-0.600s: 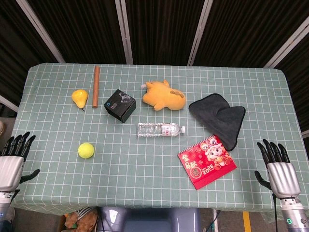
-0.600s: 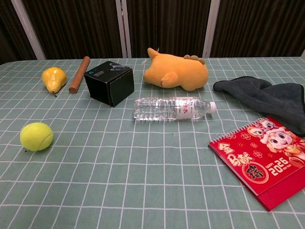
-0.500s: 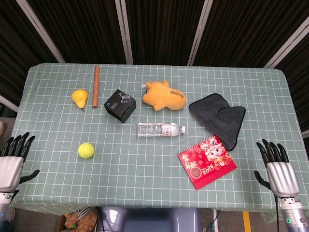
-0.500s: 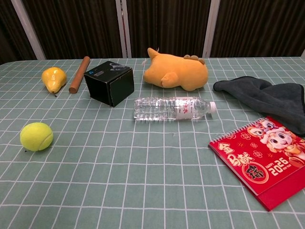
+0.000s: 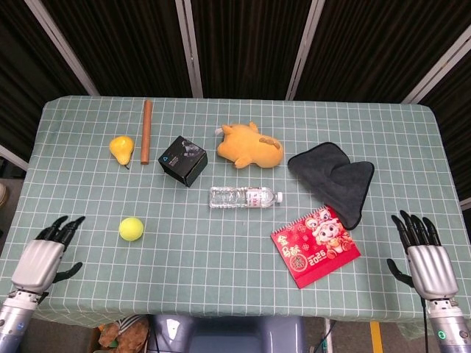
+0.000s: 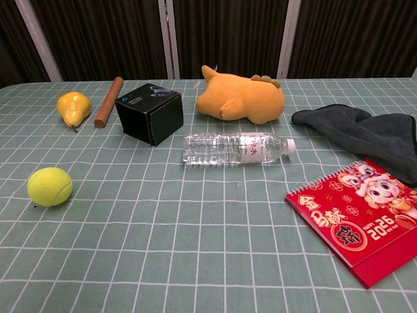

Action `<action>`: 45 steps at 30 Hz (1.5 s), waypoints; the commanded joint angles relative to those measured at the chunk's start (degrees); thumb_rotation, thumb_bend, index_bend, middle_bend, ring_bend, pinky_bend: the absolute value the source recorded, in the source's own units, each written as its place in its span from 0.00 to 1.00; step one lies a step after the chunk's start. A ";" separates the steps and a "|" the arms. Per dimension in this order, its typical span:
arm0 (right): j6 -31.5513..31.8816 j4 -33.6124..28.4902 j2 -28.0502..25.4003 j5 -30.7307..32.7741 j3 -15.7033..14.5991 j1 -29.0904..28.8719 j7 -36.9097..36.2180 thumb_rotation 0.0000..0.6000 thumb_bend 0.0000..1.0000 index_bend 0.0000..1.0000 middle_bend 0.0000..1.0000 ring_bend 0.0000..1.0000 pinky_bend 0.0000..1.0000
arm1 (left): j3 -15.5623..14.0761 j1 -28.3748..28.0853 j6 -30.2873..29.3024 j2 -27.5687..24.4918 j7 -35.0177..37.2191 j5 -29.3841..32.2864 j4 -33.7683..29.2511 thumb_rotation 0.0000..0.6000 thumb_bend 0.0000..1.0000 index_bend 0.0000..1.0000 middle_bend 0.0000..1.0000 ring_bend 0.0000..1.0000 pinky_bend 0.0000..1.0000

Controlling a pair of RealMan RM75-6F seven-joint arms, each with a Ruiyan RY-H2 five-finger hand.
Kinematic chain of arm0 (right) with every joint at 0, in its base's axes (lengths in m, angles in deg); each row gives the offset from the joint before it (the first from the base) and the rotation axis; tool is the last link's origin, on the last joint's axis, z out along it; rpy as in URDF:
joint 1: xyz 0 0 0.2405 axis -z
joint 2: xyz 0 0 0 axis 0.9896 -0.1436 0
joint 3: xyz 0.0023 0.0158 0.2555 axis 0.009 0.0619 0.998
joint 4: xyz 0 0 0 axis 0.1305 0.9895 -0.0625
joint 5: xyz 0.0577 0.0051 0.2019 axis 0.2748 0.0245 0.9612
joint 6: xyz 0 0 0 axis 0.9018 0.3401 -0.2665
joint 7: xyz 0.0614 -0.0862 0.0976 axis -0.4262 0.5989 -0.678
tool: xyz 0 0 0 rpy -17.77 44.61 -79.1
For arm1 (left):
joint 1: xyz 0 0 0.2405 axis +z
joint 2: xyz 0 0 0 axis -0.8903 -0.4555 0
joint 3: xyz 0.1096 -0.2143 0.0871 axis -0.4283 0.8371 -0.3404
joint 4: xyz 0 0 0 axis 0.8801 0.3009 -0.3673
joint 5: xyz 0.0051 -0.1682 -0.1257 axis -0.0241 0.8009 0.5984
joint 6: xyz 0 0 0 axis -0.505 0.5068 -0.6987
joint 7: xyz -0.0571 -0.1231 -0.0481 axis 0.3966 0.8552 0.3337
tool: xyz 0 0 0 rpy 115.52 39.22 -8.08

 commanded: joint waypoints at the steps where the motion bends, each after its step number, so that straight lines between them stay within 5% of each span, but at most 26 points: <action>1: -0.70 0.20 -0.35 0.29 -0.16 -0.13 -0.44 1.00 0.37 0.00 0.00 0.00 0.00 | -0.66 -1.87 2.70 0.66 -0.50 -0.82 0.19 1.00 0.36 0.38 0.54 0.28 0.57; 8: -0.91 -0.01 -1.48 0.18 -0.31 -0.14 -2.75 1.00 0.37 0.00 0.00 0.00 0.00 | -1.65 -3.70 8.70 1.55 -7.53 1.48 -0.44 1.00 0.37 0.48 0.66 0.38 0.63; 17: -0.28 0.10 -2.28 -0.07 -0.38 0.20 -4.53 1.00 0.37 0.00 0.00 0.00 0.00 | -2.14 -6.25 16.10 2.90 -9.71 5.68 -0.80 1.00 0.38 0.50 0.70 0.41 0.65; 28: -0.65 0.37 -2.11 0.77 -0.01 0.03 -4.59 1.00 0.37 0.00 0.00 0.00 0.00 | 0.91 -11.18 22.11 6.17 -8.23 9.77 3.30 1.00 0.38 0.51 0.70 0.42 0.64; 30: 0.72 -6.50 -4.39 -1.01 1.10 -0.71 -9.84 1.00 0.37 0.00 0.00 0.00 0.00 | 1.15 -12.26 23.46 6.39 -7.29 9.87 4.00 1.00 0.38 0.50 0.69 0.42 0.63; 32: -2.61 3.64 -0.64 2.15 0.93 -1.29 -14.72 1.00 0.37 0.00 0.00 0.00 0.00 | 1.50 -13.63 25.08 6.77 -5.35 9.79 5.22 1.00 0.38 0.50 0.69 0.42 0.62; 37: 3.40 5.93 0.73 -0.82 -1.25 2.48 -13.82 1.00 0.37 0.00 0.00 0.00 0.00 | 1.51 -16.52 29.07 7.63 -3.20 9.43 7.71 1.00 0.38 0.49 0.68 0.42 0.61; 45: 2.04 5.87 1.13 0.62 -0.34 1.80 -10.15 1.00 0.37 0.00 0.00 0.00 0.00 | 2.03 -19.27 30.37 9.25 0.87 8.16 10.17 1.00 0.38 0.50 0.68 0.42 0.60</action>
